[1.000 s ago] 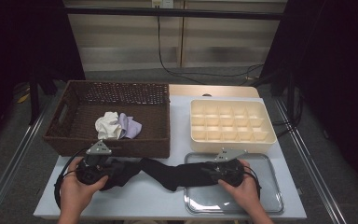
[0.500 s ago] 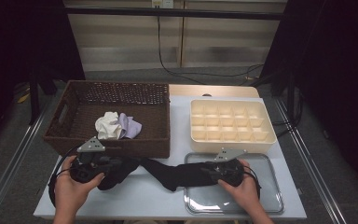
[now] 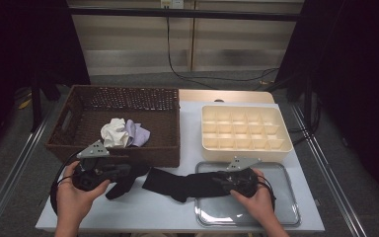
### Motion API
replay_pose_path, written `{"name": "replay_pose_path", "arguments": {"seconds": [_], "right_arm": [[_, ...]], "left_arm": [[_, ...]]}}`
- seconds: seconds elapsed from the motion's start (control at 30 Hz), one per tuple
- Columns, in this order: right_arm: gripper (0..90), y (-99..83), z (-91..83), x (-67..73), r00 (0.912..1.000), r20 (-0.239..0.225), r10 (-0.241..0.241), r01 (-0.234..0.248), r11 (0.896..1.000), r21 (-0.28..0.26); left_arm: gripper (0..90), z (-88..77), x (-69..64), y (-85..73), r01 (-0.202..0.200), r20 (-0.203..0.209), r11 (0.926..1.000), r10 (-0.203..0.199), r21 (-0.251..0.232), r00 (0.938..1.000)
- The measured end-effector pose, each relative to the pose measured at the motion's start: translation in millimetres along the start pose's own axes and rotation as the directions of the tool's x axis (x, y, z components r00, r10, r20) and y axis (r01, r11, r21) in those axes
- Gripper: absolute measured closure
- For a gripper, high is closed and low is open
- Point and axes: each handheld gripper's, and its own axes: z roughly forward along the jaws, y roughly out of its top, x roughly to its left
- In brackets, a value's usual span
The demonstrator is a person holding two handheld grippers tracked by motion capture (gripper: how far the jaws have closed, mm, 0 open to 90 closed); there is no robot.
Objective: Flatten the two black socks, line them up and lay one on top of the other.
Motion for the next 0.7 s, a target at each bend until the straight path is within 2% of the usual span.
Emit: {"name": "replay_pose_path", "arguments": {"seconds": [0.07,0.1,0.17,0.2,0.27,0.4,0.5,0.6,0.7], "right_arm": [[67.9,0.2,0.0,0.9,1.0000,-0.003,0.003,-0.003,1.000,0.001],[67.9,0.5,0.2,0.9,1.0000,-0.003,0.002,-0.002,1.000,0.001],[67.8,0.8,0.3,0.9,1.0000,-0.004,0.002,-0.002,1.000,0.004],[67.8,0.9,0.3,0.8,1.0000,-0.005,0.002,-0.002,1.000,0.004],[67.8,0.7,0.2,0.9,1.0000,-0.005,0.003,-0.003,1.000,0.003],[67.7,0.5,0.3,0.5,1.0000,-0.007,0.002,-0.002,1.000,0.001],[67.4,0.3,0.2,-0.3,1.0000,-0.006,0.003,-0.003,1.000,0.001],[67.3,0.4,0.3,-0.1,1.0000,-0.004,0.000,0.000,1.000,-0.001],[66.6,0.5,0.3,-0.1,1.0000,-0.003,-0.001,0.001,1.000,0.001]], "left_arm": [[86.4,3.5,-3.8,3.9,-0.007,0.018,0.9999,0.007,-0.008,0.9998],[86.4,11.4,-9.5,9.9,-0.030,0.027,0.9995,0.030,0.008,0.9992],[86.5,16.1,-12.0,12.4,-0.029,0.040,0.9995,0.028,0.011,0.9988],[86.5,24.2,-16.0,17.9,-0.036,0.062,0.9992,0.035,0.014,0.9975],[86.6,31.0,-20.6,24.4,-0.050,0.074,0.9986,0.048,0.017,0.9961],[86.7,36.2,-26.9,36.6,-0.068,0.099,0.9977,0.068,-0.005,0.9928],[86.7,39.5,-35.4,53.4,-0.098,0.109,0.9949,0.100,-0.026,0.9890],[86.7,40.7,-37.2,57.0,-0.096,0.120,0.9937,0.102,-0.058,0.9875],[86.7,43.0,-33.3,50.1,-0.085,0.113,0.9953,0.090,-0.048,0.9895]]}}
